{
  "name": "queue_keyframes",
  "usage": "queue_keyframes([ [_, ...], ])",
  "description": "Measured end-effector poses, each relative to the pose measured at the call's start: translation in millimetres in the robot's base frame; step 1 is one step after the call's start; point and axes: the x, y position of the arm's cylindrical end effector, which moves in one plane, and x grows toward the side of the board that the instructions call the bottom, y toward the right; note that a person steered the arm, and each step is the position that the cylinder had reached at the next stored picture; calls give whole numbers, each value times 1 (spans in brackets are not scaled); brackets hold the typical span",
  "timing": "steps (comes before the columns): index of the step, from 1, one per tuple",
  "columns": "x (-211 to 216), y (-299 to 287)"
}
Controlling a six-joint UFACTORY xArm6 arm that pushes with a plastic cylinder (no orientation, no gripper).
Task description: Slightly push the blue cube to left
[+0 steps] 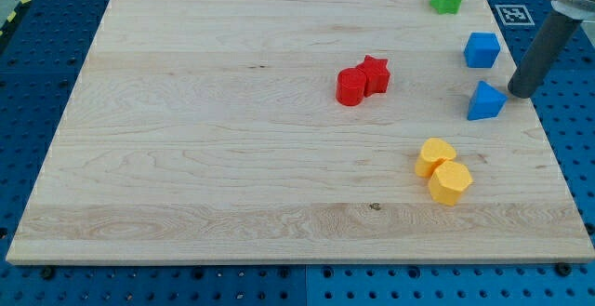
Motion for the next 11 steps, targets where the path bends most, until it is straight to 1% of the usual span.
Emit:
queue_keyframes([
  [3,-4,0],
  [6,-17,2],
  [10,-71,4],
  [11,-79,-10],
])
